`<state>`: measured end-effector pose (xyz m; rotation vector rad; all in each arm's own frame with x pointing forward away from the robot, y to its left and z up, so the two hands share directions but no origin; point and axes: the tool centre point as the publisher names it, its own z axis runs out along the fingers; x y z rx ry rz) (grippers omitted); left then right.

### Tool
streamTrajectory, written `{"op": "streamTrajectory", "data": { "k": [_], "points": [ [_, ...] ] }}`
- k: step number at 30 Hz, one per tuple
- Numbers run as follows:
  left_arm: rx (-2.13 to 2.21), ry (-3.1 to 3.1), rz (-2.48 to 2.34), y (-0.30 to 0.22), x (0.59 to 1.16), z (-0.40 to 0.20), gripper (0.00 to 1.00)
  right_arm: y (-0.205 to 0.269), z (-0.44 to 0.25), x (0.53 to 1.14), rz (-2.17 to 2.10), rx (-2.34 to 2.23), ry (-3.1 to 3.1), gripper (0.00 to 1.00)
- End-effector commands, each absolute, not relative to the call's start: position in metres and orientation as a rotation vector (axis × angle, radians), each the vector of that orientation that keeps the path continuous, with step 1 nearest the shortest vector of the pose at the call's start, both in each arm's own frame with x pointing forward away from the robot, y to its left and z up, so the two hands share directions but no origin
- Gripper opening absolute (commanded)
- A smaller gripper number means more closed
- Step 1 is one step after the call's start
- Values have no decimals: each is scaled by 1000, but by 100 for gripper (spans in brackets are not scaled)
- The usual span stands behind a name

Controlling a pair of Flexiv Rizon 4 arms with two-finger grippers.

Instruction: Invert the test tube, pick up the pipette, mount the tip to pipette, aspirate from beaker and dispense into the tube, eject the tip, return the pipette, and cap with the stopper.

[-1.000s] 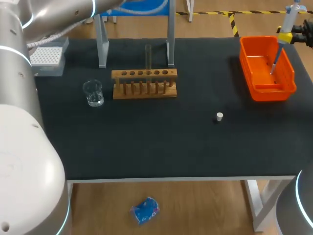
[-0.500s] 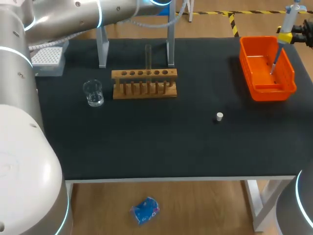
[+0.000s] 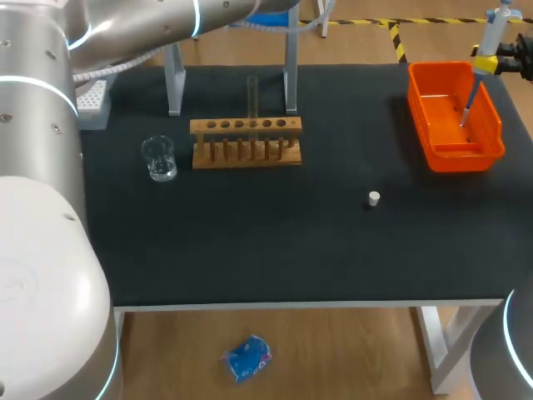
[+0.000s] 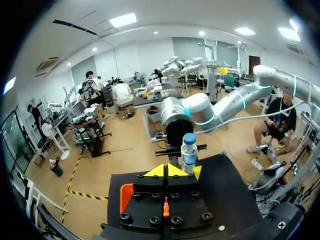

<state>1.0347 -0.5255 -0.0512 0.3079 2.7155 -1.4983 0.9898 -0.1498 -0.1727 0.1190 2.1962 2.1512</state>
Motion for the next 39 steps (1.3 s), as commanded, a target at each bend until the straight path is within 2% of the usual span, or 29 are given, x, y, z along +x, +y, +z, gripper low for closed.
{"op": "streamTrajectory", "data": {
  "k": [1,39],
  "points": [
    [313,2725,-1492,-527,1037,-50,0,-150,-172,989,2148,121,2198,0],
    [329,2531,-1778,-540,1012,-73,0,-150,-172,989,2148,121,2198,0]
  ]
}}
